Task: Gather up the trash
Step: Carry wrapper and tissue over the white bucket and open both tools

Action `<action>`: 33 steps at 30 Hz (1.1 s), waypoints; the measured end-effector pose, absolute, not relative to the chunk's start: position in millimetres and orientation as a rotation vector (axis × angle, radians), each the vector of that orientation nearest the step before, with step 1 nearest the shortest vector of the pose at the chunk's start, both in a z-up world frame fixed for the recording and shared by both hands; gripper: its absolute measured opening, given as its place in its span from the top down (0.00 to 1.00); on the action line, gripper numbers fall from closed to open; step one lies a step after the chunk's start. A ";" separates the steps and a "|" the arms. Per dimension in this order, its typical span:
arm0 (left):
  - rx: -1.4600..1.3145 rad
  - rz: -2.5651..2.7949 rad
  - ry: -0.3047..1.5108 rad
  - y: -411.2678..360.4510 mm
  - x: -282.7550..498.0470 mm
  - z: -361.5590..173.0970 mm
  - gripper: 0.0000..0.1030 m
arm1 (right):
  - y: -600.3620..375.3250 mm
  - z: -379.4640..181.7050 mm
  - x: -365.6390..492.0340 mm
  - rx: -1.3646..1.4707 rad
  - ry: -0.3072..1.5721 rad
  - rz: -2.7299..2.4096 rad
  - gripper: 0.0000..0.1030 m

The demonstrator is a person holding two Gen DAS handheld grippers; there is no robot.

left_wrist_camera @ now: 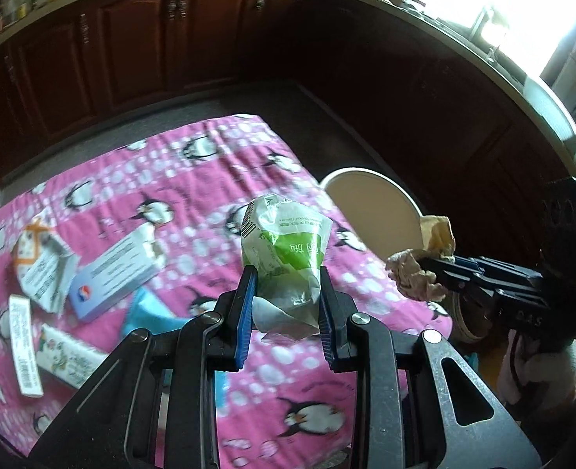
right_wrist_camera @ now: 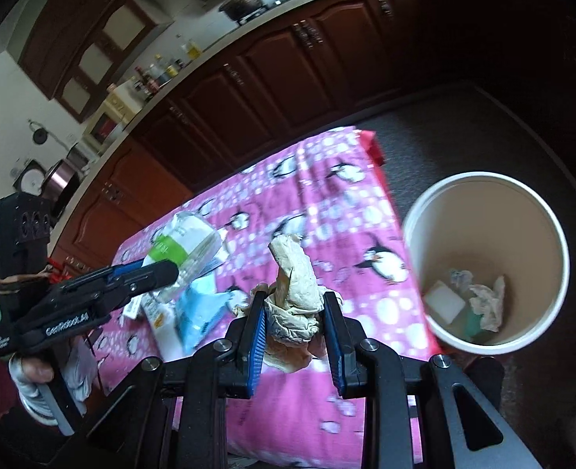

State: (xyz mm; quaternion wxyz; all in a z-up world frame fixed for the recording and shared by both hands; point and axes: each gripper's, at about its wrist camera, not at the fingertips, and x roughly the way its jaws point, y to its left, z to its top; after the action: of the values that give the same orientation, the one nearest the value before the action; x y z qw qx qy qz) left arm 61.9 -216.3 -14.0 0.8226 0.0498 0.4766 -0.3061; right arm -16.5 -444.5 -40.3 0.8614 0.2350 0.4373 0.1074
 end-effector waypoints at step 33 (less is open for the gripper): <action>0.099 -0.801 1.161 -365.1 97.4 -79.2 0.74 | -557.1 -94.0 -6.0 0.542 0.969 -0.123 0.63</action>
State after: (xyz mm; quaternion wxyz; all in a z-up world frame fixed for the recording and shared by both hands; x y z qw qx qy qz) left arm 97.4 -365.1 -79.2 0.7605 0.0454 0.5333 -0.3678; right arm -6.0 -557.1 -94.0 0.8480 0.2571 0.4597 -0.0584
